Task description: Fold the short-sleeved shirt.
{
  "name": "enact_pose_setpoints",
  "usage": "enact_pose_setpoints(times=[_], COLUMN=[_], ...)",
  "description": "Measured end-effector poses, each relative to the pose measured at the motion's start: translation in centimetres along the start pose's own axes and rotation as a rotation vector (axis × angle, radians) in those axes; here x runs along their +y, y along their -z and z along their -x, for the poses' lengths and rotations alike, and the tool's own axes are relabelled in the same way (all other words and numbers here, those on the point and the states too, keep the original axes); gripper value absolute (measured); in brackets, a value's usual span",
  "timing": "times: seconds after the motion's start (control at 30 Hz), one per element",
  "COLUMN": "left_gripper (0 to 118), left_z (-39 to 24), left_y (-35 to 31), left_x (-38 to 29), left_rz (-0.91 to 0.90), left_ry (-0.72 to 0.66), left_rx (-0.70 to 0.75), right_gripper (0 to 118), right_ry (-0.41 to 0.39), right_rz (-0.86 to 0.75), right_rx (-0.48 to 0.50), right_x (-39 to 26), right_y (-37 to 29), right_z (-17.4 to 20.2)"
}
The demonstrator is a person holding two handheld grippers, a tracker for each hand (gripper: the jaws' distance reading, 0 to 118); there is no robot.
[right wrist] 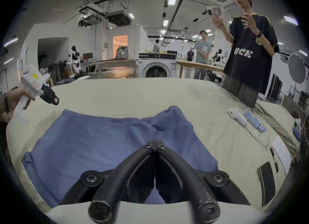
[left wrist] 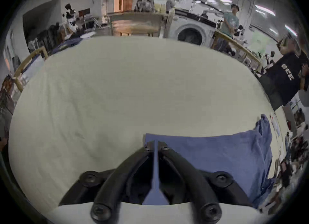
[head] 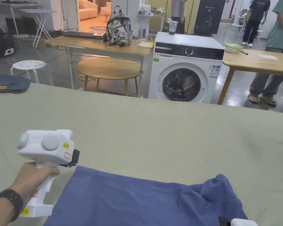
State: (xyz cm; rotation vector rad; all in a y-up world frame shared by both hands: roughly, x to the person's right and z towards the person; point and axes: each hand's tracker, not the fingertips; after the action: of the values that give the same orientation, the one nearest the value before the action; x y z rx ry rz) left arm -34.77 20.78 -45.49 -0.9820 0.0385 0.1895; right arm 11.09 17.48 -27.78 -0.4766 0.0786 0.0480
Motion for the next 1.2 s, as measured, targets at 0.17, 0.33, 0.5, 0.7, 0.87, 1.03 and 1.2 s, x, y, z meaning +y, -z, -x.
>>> enact_pose_setpoints(times=[0.17,0.33,0.5,0.7,0.87,1.03,1.2], left_gripper=[63,63,28,0,0,0,0], left_z=[0.0,-2.0,-3.7,-4.8,-4.2,-3.0,-2.0], left_y=[3.7,7.1,6.3,4.7,1.5,-0.2,-1.0], left_x=[2.1,1.3,0.1,-1.2,-2.5,-3.5,-4.4], left_rz=[0.092,0.211,0.178,0.117,0.057,0.025,0.008], left_ry=[-0.039,0.025,0.053,0.164,0.161,0.147,0.131], left_rx=[-0.022,0.076,0.144,0.153,0.145,0.136,0.146], right_gripper=[0,0,0,0,13,69,70], right_ry=[0.001,0.007,0.022,0.096,0.105,0.078,0.119], right_rz=[0.045,0.071,0.092,0.158,0.247,0.357,0.473], right_rx=[-0.033,-0.058,-0.075,-0.064,-0.051,-0.034,0.042], right_x=[-0.9,-1.4,-1.6,-0.3,3.4,7.1,8.7], right_y=[1.0,1.2,1.2,2.4,6.2,13.3,18.0], right_z=[-1.4,-2.4,-3.1,-5.4,-9.3,-13.0,-14.1])
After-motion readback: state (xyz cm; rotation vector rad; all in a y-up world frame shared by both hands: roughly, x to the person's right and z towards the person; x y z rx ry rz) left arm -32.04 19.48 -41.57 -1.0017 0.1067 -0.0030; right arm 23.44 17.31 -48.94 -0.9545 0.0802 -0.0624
